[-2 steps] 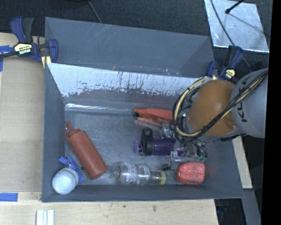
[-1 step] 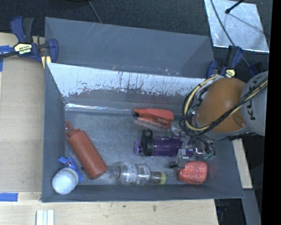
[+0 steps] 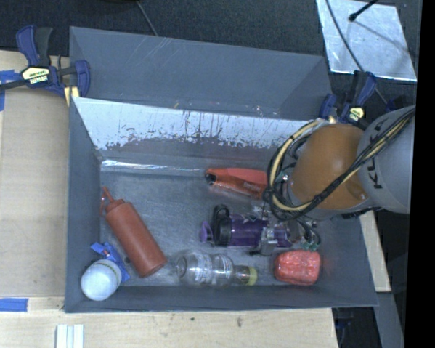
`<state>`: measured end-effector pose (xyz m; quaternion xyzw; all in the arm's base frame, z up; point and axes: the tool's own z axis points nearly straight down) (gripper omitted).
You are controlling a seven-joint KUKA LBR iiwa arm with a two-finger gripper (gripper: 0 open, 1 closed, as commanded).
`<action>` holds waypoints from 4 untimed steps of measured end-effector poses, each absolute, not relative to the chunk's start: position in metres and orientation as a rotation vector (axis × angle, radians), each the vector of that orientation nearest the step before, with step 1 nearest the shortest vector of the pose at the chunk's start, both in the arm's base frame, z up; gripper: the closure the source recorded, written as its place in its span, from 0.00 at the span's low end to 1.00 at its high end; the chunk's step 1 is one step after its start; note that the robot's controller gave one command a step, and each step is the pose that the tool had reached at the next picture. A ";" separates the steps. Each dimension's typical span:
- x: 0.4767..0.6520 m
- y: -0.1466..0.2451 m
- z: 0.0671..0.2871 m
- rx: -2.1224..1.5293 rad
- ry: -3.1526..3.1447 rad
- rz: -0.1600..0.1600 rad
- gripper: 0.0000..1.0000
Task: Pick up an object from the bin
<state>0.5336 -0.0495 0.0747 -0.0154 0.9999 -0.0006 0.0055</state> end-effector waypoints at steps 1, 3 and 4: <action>0.534 -0.049 0.075 -0.048 3.130 -0.002 1.00; 0.532 -0.049 0.081 -0.048 3.137 -0.001 1.00; 0.531 -0.049 0.101 -0.047 3.144 0.001 1.00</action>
Offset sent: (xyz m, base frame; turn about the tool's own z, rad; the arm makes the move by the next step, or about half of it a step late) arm 0.0000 0.0002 0.0082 0.0000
